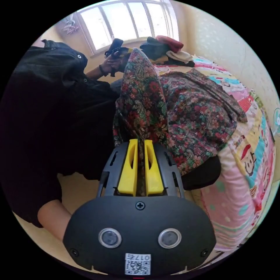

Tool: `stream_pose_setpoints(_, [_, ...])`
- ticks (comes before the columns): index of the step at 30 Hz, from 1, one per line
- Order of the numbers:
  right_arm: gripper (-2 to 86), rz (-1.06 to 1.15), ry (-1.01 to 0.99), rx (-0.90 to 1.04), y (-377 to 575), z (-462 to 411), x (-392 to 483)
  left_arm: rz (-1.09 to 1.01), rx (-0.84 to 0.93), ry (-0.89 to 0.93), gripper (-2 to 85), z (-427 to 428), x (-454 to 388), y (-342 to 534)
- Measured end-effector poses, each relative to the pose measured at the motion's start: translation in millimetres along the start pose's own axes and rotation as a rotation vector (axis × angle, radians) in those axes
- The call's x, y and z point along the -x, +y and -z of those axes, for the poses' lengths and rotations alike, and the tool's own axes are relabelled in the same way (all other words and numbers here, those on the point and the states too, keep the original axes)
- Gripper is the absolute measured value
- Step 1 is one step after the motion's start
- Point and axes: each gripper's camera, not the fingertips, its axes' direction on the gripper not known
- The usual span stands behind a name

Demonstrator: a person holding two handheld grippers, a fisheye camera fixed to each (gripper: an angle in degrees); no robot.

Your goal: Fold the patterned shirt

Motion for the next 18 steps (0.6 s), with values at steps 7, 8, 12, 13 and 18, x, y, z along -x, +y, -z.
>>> stream_pose_setpoints(7, [4.4, -0.394, 0.292, -0.302, -149, 8, -188, 0.002, -0.122, -0.301, 4.3, 6, 85, -157])
stream_pose_setpoints(8, [4.6, -0.44, 0.292, -0.276, -158, -2, -205, 0.075, -0.1, -0.371, 6.1, -6, 121, -176])
stream_pose_setpoints(12, [8.8, -0.609, 0.219, -0.19, -170, -40, -251, 0.265, -0.074, -0.402, 8.5, -17, 192, -169])
stream_pose_setpoints(13, [9.4, -0.609, 0.193, -0.215, -161, -42, -244, 0.251, -0.085, -0.386, 8.5, -16, 191, -162])
stream_pose_setpoints(18, [10.6, -0.751, 0.101, -0.226, -109, -60, -221, 0.114, 0.105, -0.403, 9.4, -63, 164, -89])
